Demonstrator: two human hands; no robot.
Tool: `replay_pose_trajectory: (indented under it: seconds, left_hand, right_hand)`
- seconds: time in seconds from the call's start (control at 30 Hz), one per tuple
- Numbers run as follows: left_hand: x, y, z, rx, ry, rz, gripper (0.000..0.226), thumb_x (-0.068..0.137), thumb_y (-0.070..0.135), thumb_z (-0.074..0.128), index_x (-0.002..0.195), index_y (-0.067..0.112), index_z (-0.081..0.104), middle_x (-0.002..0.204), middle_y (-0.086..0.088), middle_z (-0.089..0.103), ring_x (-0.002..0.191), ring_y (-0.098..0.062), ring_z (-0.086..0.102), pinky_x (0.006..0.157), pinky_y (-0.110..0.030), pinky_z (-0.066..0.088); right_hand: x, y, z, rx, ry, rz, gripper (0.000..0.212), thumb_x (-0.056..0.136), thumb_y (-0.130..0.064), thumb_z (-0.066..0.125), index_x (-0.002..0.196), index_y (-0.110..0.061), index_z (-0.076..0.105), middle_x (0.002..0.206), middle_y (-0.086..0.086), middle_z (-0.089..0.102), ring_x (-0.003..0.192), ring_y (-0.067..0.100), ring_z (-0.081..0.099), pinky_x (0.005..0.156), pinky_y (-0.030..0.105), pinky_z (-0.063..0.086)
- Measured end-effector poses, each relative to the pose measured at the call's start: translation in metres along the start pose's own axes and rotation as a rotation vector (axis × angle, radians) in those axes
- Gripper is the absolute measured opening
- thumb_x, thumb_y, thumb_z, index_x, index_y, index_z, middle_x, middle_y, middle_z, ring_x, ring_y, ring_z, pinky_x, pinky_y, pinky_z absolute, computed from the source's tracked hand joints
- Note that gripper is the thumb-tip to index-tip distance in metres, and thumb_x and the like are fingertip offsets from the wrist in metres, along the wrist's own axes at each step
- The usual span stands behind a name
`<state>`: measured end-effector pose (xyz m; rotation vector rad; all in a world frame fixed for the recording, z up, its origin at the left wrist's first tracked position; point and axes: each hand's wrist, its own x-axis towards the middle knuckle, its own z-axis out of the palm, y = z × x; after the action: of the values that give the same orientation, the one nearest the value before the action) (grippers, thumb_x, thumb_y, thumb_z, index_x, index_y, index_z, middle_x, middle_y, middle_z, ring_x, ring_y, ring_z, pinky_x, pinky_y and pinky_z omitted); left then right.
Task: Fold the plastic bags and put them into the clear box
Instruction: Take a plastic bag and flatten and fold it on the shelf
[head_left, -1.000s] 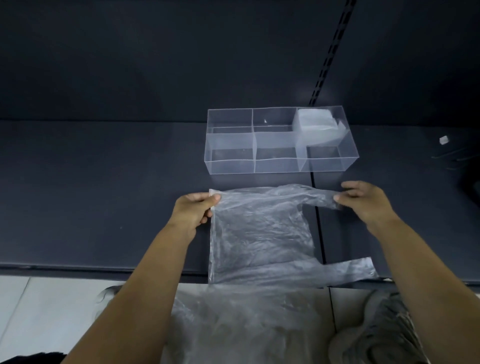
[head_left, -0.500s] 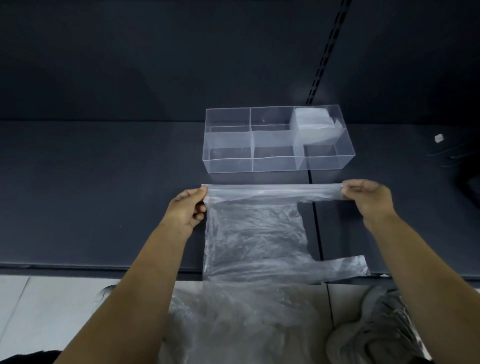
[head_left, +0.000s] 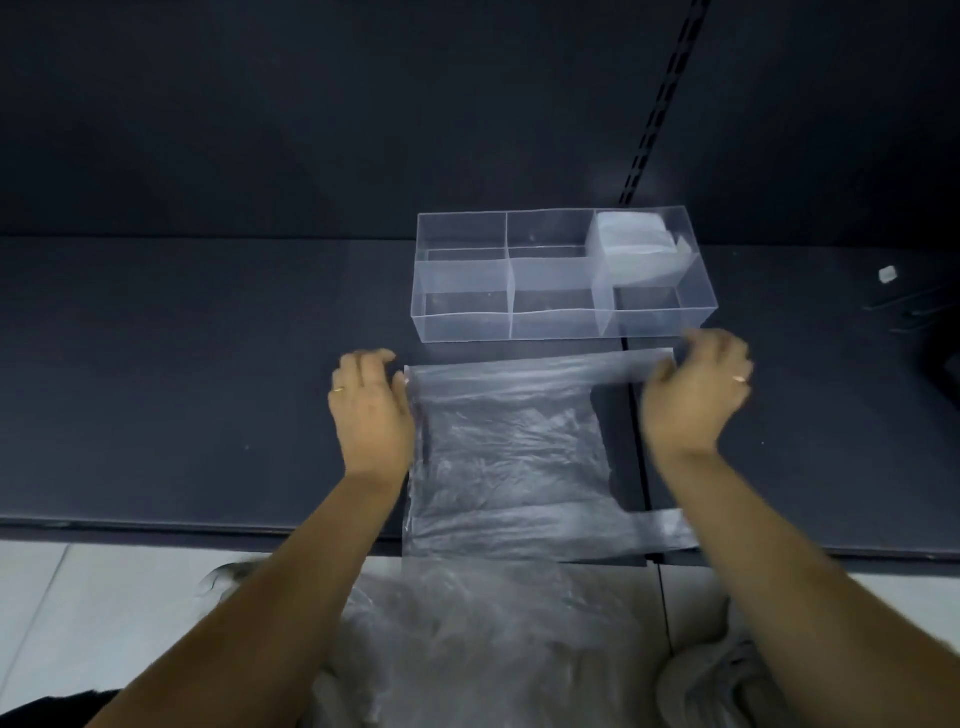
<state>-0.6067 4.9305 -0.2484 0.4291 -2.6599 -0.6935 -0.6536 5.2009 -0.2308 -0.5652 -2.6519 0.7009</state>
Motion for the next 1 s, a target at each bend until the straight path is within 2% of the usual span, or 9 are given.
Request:
replay_pose_trajectory:
  seconds: [0.13,0.23,0.3,0.43,0.57,0.67,0.8,0.93,1.0]
  left_hand:
    - [-0.037,0.003,0.015,0.173,-0.315,0.249,0.049,0.099,0.012,0.036,0.146,0.001,0.030,0.154,-0.016,0.027,0.144,-0.030,0.023,0.119,-0.044,0.013]
    - [-0.046,-0.014,0.025,0.465,-0.471,0.259,0.068,0.093,0.038,0.007,0.148,0.010,-0.020,0.157,-0.007,-0.023,0.144,-0.021,-0.022,0.118,-0.043,-0.009]
    - [-0.044,-0.017,0.028,0.461,-0.482,0.242,0.067,0.093,0.045,0.003,0.145,0.014,-0.024,0.157,-0.003,-0.024,0.143,-0.017,-0.025,0.118,-0.042,-0.012]
    - [-0.044,-0.013,0.027,0.414,-0.493,0.216,0.074,0.089,0.058,-0.009,0.150,0.017,-0.013,0.159,0.000,-0.014,0.146,-0.014,-0.016,0.117,-0.040,-0.014]
    - [-0.043,-0.006,0.015,0.490,-0.495,0.204,0.076,0.090,0.057,-0.006,0.152,0.013,-0.005,0.161,-0.007,-0.007,0.148,-0.022,-0.009,0.119,-0.045,-0.008]
    - [-0.058,-0.009,-0.007,0.293,-0.314,0.425,0.066,0.099,0.050,0.020,0.145,0.005,0.037,0.152,-0.014,0.033,0.142,-0.029,0.028,0.117,-0.048,0.013]
    - [-0.109,-0.041,-0.033,0.250,-0.457,0.909,0.072,0.088,0.057,0.050,0.138,0.006,0.048,0.146,-0.010,0.044,0.136,-0.025,0.040,0.112,-0.049,0.026]
    - [-0.118,-0.036,-0.048,0.299,-0.410,0.953,0.046,0.080,0.013,0.046,0.120,0.010,0.066,0.128,-0.007,0.062,0.116,-0.020,0.061,0.097,-0.046,0.049]
    - [-0.111,-0.020,-0.054,0.178,-0.325,0.960,0.038,0.076,0.006,0.045,0.098,0.010,0.076,0.106,-0.006,0.073,0.095,-0.019,0.070,0.083,-0.040,0.057]
  right_hand:
    - [-0.105,-0.069,0.024,0.167,-0.403,-0.445,0.041,0.090,-0.004,0.052,0.131,-0.005,0.053,0.140,0.017,0.048,0.133,0.034,0.041,0.112,0.048,0.032]
    - [-0.153,-0.084,0.050,0.042,-0.602,-0.542,0.050,0.100,-0.026,0.031,0.149,-0.014,0.031,0.158,0.005,0.024,0.147,0.018,0.014,0.121,0.037,-0.001]
    - [-0.144,-0.063,0.055,-0.119,-0.608,-0.543,0.060,0.099,-0.043,0.016,0.152,-0.016,0.020,0.161,0.004,0.012,0.149,0.017,0.001,0.119,0.036,-0.011]
    - [-0.111,0.005,0.039,-0.347,-0.584,-0.568,0.071,0.093,-0.062,0.000,0.152,-0.024,-0.004,0.161,0.000,-0.010,0.146,0.016,-0.016,0.117,0.038,-0.016]
    - [-0.072,0.062,0.002,-0.406,-0.505,-0.397,0.076,0.091,-0.060,0.005,0.154,-0.017,0.014,0.162,0.005,0.006,0.149,0.021,0.002,0.120,0.041,-0.004]
    - [-0.057,0.082,-0.025,-0.433,-0.430,-0.324,0.080,0.090,-0.056,0.006,0.151,-0.008,0.024,0.159,0.014,0.017,0.147,0.030,0.014,0.120,0.046,0.008]
    - [-0.091,0.063,-0.040,-0.175,-0.392,-0.502,0.069,0.090,-0.052,0.039,0.135,-0.002,0.050,0.145,0.021,0.042,0.130,0.041,0.042,0.111,0.052,0.031]
    - [-0.156,0.028,-0.029,-0.186,-0.597,-0.885,0.078,0.063,-0.052,0.080,0.127,-0.012,0.059,0.138,0.012,0.052,0.120,0.033,0.055,0.101,0.047,0.041]
    - [-0.169,0.015,-0.024,-0.170,-0.590,-0.860,0.071,0.055,-0.039,0.088,0.117,-0.013,0.064,0.127,0.009,0.059,0.109,0.029,0.062,0.095,0.043,0.048]
